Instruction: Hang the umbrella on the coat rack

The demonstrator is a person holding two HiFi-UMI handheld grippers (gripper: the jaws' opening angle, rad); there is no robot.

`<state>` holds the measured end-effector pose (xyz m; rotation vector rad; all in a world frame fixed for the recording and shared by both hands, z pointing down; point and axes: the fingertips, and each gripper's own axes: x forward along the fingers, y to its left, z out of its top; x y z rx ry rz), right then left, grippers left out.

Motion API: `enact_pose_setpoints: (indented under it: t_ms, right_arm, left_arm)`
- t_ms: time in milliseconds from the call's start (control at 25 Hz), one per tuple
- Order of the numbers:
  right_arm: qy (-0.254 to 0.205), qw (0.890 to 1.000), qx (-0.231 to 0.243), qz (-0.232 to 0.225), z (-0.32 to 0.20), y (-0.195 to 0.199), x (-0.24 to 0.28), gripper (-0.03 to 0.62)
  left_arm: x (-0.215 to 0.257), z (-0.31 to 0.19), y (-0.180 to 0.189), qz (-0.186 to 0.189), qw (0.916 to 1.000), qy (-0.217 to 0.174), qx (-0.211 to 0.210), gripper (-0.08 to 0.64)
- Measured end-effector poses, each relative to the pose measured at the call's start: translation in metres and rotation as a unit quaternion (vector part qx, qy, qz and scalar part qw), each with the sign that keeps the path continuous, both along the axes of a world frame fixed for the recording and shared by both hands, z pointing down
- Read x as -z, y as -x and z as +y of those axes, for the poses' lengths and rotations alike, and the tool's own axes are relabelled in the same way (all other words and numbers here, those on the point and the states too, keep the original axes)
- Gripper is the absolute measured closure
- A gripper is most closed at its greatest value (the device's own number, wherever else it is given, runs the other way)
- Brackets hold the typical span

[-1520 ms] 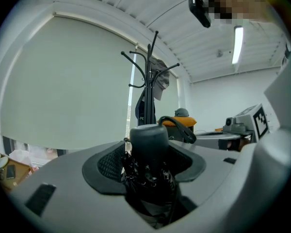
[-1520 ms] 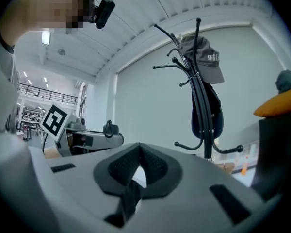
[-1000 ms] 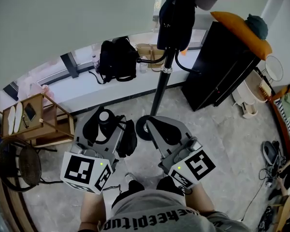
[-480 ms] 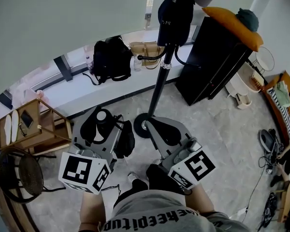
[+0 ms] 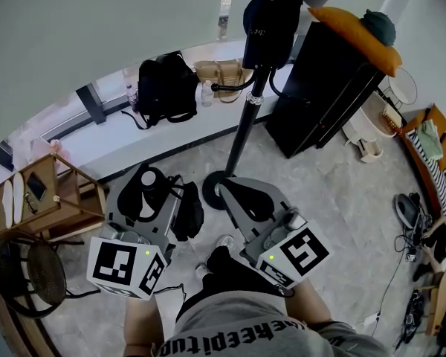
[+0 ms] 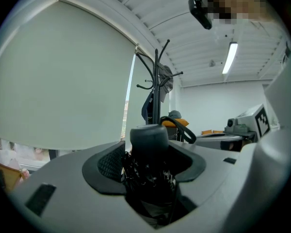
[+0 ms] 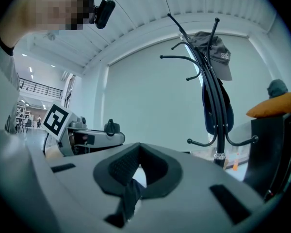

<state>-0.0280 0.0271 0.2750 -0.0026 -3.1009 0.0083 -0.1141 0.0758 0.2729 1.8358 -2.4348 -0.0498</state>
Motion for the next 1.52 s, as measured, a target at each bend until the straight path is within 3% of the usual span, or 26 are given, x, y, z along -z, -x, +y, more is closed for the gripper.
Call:
enact_pose_setpoints:
  t_ms: [880,1520]
  right_arm:
    - [0.003,1.0,0.0,-0.002,-0.054,0.054,0.004,0.581]
    - [-0.005,1.0,0.002,-0.021,-0.107,0.07,0.014,0.581]
  left_arm:
    - [-0.001,-0.05,0.057,0.002,0.9999,0.009,0.007,0.302]
    - [-0.002,-0.102,0.081,-0.006,0.9998,0.01,0.015,0.302]
